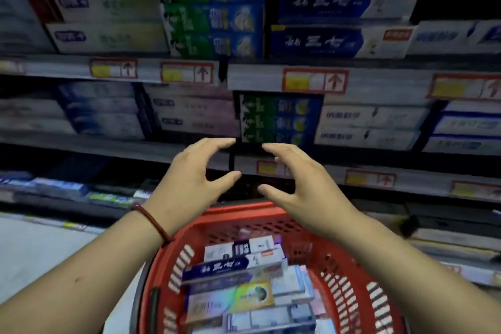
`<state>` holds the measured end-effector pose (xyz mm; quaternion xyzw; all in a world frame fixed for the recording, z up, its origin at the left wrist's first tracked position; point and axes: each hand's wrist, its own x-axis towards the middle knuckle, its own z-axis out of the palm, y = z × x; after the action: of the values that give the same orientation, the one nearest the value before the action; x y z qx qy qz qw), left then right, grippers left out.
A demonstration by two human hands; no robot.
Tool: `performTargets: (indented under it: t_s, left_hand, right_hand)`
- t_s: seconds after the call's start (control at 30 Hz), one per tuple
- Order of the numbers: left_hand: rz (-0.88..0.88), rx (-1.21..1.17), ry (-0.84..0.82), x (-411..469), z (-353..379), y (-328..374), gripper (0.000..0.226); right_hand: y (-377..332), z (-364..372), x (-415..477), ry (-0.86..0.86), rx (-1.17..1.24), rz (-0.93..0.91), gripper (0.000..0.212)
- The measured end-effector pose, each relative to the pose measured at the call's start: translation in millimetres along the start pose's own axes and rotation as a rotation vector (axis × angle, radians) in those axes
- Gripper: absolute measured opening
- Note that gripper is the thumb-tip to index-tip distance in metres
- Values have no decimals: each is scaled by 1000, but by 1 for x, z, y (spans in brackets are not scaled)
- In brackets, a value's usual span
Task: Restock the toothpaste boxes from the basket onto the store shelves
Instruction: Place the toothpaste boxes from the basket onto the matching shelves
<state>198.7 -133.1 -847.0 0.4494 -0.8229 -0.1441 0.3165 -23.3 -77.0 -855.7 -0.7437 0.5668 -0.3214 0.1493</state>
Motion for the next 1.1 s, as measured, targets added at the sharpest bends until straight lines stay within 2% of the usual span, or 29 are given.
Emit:
performTargets:
  t_s: [0.1,0.27,0.47,0.6,0.73,0.87,1.1]
  left_hand:
    - [-45,51,-143,-27,12,-24,58]
    - [-248,23,-392,-61,39,-58,56]
    - [-381,264,-891,-77,80,-94,66]
    - [-279,518,-1127,-84,105,-111,69]
    - [-241,582,-1179,-78,116,-117,53]
    - [-256,578,-1205,-71,118,-121,55]
    - [-317,398,-1167,-56,100,-124,53]
  right_hand:
    - [9,31,-14,-128,-67,6,67]
    - [25,76,-28,-299,-97,125,68]
    - [55,129,-45,-470,-82,396,65]
    - [78,152,-55,-502,-108,534,51]
    - [93,165,-61,-511,-74,612,52]
    - [97,167,-61,-508,-53,649,58]
    - [99,148,-51,-463,76,738,57]
